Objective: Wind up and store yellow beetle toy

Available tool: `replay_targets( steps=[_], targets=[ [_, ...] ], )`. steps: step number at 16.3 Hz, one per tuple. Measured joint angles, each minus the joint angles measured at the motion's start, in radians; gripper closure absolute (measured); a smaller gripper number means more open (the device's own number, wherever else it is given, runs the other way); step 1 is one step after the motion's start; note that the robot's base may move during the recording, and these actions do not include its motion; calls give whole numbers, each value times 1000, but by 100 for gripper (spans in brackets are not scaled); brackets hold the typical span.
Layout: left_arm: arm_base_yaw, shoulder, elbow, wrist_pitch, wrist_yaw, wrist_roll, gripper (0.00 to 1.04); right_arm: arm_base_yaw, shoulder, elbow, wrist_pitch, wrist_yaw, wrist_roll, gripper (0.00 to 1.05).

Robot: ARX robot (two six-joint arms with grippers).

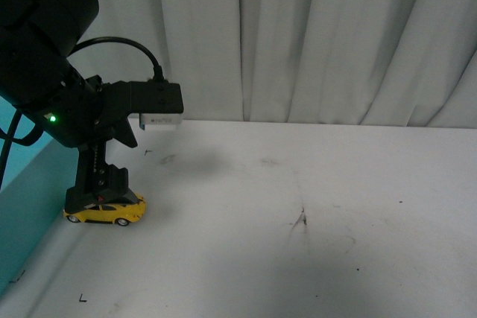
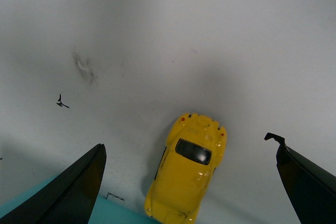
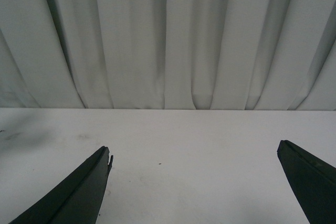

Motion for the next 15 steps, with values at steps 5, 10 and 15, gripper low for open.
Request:
replay_targets(
  steps=[5,10,15],
  targets=[
    [-1,119,64,-80,-145,162,7,0,0,0,0,0,0,6],
    [-5,190,104,-81,-190,212,7,0,0,0,0,0,0,6],
    [18,220,122,-93,-235,190,26,0,0,0,0,0,0,6]
  ],
)
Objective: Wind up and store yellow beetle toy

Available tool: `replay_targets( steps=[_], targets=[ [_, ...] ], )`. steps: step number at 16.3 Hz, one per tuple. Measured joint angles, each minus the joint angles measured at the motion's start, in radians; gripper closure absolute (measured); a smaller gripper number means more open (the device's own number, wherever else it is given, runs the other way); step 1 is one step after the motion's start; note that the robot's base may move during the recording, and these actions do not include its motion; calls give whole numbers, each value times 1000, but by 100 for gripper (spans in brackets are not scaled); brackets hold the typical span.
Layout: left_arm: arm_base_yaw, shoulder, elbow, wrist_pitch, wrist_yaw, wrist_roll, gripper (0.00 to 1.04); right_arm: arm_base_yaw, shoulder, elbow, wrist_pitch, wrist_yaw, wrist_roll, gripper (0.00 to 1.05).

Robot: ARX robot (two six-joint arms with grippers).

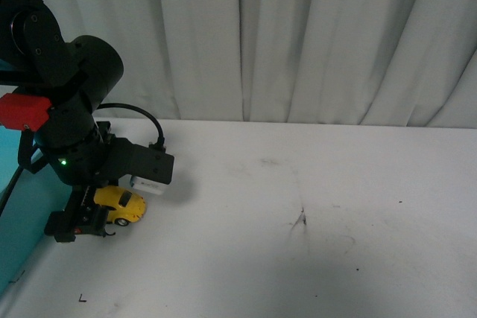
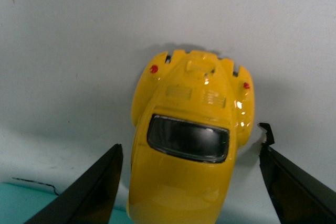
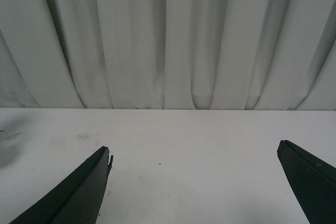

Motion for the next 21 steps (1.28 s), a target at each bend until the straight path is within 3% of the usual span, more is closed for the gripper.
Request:
replay_targets(
  steps=[3,5,6,8,11,17,19,21],
  targets=[
    [10,8,15,-8,-24,-79,56,0,0,0,0,0,0,6],
    [10,8,29,-12,-22,-99,64,0,0,0,0,0,0,6],
    [4,8,31,-16,-16,-91,64,0,0,0,0,0,0,6],
    [-26,2,45,-86,101,-9,64,0,0,0,0,0,0,6],
    [-50,-90,63,-158,263,-77,64,0,0,0,0,0,0,6],
    [39,-337,86,-74,528,-279,64,0,0,0,0,0,0,6],
    [102,-413,69,7,550,-364,64,0,0,0,0,0,0,6],
    [177,-455,53,93,494,-450,64,0,0,0,0,0,0,6]
  ],
)
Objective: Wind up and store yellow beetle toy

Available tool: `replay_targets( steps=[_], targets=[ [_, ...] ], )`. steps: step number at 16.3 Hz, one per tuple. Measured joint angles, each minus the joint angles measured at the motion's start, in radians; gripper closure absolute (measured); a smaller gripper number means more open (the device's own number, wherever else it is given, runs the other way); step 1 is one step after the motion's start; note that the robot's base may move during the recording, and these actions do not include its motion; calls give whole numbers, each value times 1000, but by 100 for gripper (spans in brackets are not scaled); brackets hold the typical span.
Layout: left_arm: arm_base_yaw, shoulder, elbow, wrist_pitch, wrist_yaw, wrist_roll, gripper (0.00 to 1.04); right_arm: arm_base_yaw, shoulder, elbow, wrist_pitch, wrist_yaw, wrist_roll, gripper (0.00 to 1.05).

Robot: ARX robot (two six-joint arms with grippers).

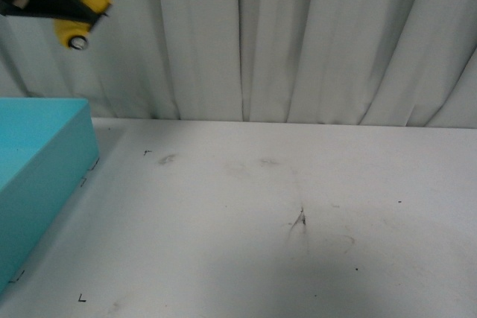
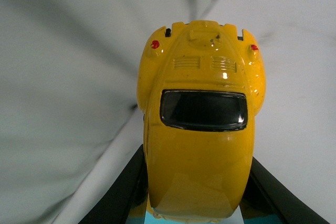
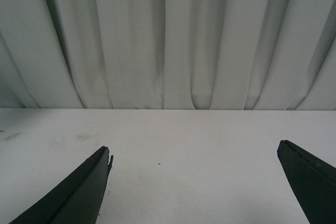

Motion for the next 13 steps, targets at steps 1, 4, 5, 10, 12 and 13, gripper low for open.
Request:
replay_targets(
  steps=[1,4,5,10,12,13],
  targets=[
    [29,-7,-2,-4,-23,-23,64,0,0,0,0,0,0,6],
    [181,-11,-87,36,-154,-126,64,0,0,0,0,0,0,6],
    [208,-10,-111,60,-187,-148,64,0,0,0,0,0,0,6],
    [282,32,-181,113,-327,-248,64,0,0,0,0,0,0,6],
    [286,68,-238,131,-384,-255,64,0,0,0,0,0,0,6],
    [288,106,-283,152,-401,-263,64,0,0,0,0,0,0,6]
  ],
)
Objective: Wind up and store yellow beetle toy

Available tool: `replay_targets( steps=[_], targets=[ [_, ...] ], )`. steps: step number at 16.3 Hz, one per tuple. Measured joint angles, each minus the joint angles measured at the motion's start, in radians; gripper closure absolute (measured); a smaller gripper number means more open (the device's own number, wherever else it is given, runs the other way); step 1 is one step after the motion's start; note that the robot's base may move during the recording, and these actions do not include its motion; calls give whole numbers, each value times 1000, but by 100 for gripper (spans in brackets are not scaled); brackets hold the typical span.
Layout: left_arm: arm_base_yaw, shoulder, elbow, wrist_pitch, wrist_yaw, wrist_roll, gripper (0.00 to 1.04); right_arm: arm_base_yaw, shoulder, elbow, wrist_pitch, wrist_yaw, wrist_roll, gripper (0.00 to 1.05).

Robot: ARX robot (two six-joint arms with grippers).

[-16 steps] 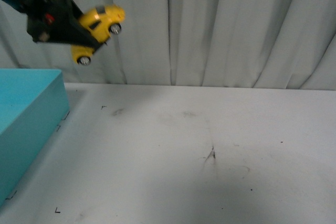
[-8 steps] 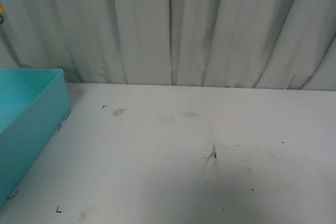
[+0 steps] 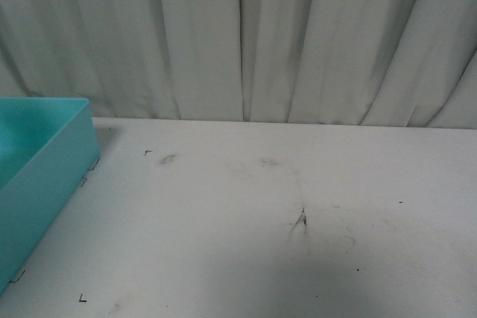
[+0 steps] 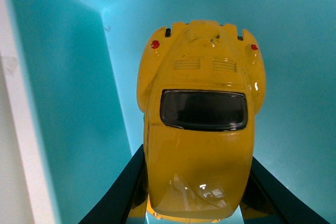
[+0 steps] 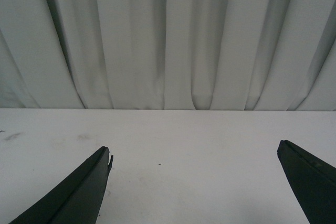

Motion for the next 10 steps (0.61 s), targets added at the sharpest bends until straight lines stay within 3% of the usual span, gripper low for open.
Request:
replay_targets(
  steps=[3,7,8,10],
  targets=[
    [-36,137,-27,95,-47,-62,64,0,0,0,0,0,0,6],
    [-55,137,-33,87,-46,-61,64,0,0,0,0,0,0,6],
    [-59,137,-33,78,-37,-61,59,0,0,0,0,0,0,6],
    [-59,137,-33,67,-31,-61,38,0,0,0,0,0,0,6]
  ],
)
